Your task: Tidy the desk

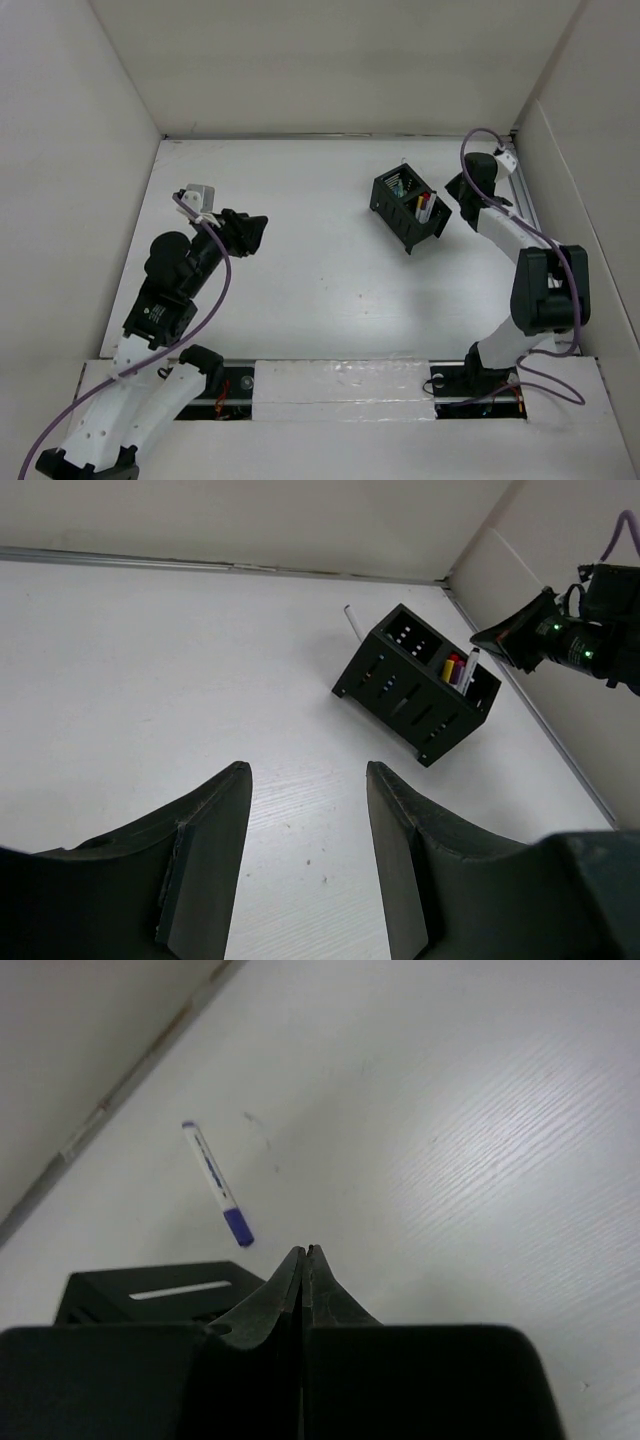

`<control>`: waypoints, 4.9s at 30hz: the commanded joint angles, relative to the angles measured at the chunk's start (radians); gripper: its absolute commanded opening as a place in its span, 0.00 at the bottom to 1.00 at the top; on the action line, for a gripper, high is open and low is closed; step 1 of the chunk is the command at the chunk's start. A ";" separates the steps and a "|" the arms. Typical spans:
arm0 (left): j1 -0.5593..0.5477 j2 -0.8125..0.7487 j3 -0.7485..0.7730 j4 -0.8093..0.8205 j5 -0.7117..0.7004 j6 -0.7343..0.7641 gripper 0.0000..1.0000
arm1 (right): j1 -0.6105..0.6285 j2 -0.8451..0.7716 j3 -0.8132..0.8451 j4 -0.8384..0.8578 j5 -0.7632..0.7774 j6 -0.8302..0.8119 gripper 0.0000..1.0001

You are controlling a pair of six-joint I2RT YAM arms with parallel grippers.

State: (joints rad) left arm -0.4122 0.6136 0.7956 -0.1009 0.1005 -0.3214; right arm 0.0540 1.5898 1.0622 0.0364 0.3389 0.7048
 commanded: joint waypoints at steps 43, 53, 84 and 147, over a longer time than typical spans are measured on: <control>0.004 -0.034 -0.024 0.082 0.014 0.015 0.44 | 0.072 0.493 0.550 -0.321 -0.255 -0.096 0.22; 0.004 -0.132 -0.022 0.084 0.056 0.005 0.45 | 0.092 0.803 1.163 -0.706 -0.130 -0.168 0.48; -0.027 -0.264 -0.018 0.067 0.028 0.001 0.46 | 0.213 0.444 0.475 -0.641 -0.113 -0.139 0.00; -0.045 -0.279 -0.019 0.061 0.013 0.007 0.46 | 0.236 -0.326 0.057 -0.492 -0.123 -0.122 0.00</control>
State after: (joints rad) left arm -0.4526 0.3264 0.7765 -0.0792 0.1017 -0.3126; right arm 0.2768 1.3380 1.0718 -0.4641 0.2203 0.5800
